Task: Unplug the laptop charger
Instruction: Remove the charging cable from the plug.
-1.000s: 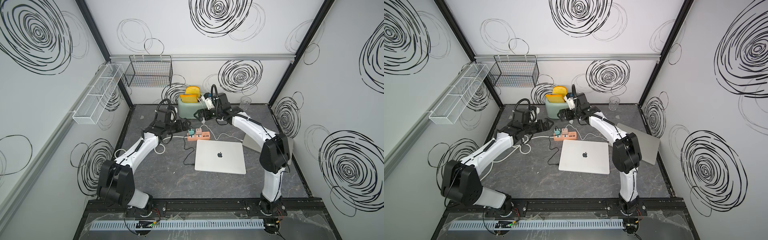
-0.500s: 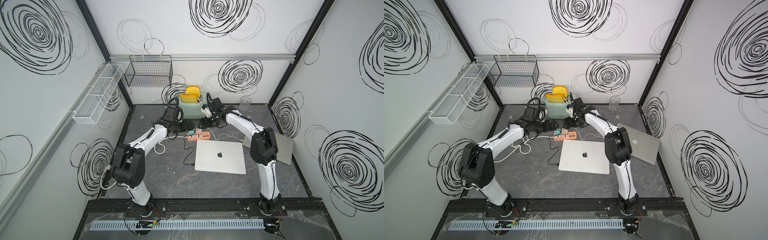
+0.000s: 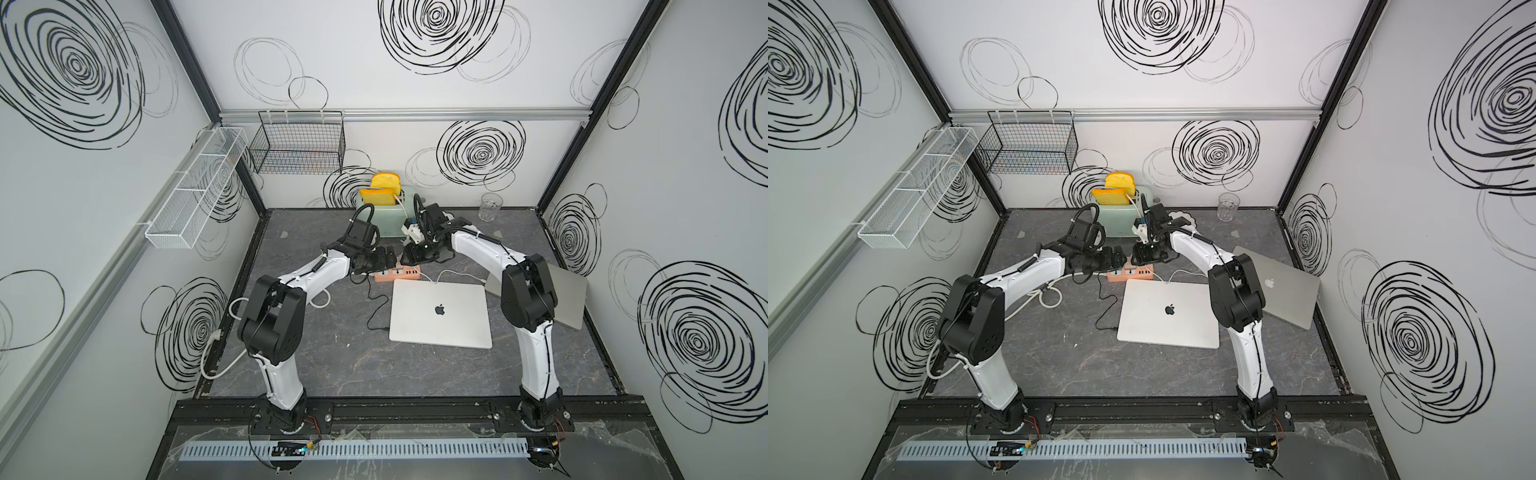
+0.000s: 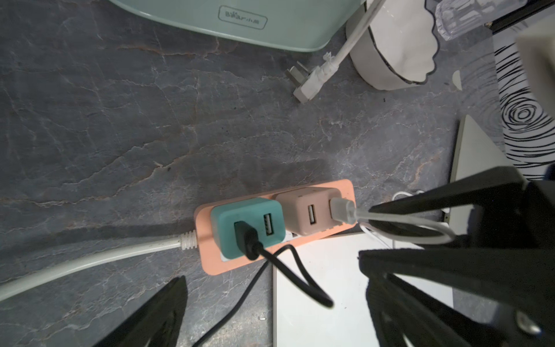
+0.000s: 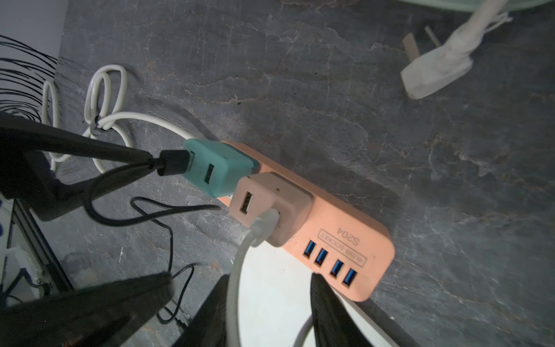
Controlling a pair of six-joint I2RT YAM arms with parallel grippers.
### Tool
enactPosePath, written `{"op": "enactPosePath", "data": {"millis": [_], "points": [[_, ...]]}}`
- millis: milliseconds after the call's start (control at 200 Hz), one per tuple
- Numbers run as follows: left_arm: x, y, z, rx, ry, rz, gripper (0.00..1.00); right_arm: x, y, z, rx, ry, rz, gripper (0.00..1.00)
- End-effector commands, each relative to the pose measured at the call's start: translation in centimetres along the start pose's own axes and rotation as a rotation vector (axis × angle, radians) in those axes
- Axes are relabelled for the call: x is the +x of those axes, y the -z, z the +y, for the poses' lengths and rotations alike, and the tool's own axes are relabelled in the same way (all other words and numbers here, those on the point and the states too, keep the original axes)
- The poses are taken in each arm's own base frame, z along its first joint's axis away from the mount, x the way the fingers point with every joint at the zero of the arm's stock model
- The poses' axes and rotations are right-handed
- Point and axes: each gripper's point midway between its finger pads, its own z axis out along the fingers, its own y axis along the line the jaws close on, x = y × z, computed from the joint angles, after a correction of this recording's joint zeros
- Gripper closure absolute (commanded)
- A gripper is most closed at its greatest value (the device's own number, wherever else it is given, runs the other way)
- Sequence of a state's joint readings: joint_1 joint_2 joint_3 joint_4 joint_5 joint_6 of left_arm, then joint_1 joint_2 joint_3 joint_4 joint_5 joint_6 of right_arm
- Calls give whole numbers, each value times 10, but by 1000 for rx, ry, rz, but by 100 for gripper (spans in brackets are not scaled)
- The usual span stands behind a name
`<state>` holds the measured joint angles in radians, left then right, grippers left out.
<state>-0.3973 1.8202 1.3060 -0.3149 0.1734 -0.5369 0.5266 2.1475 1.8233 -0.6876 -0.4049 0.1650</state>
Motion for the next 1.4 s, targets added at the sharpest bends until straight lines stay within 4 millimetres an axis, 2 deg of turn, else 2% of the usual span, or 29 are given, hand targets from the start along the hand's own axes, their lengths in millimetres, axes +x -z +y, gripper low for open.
{"op": "enactPosePath", "data": {"millis": [0, 340, 485, 945, 1146, 1391], "points": [[-20, -3, -4, -29, 22, -71, 2, -17, 25, 19, -41, 30, -68, 63], [-20, -19, 5, -111, 31, -76, 2, -21, 33, 23, -40, 24, -79, 75], [-18, -29, 5, -135, 13, -67, 3, -22, 35, 25, -46, 23, -77, 85], [9, -43, 24, -231, -13, -10, 3, -32, 44, 34, -69, 24, -92, 100], [7, -42, 27, -251, -12, -18, 2, -31, 47, 38, -80, 29, -92, 100], [18, -49, 39, -289, -15, 13, 3, -46, 65, 48, -98, 35, -135, 100]]}}
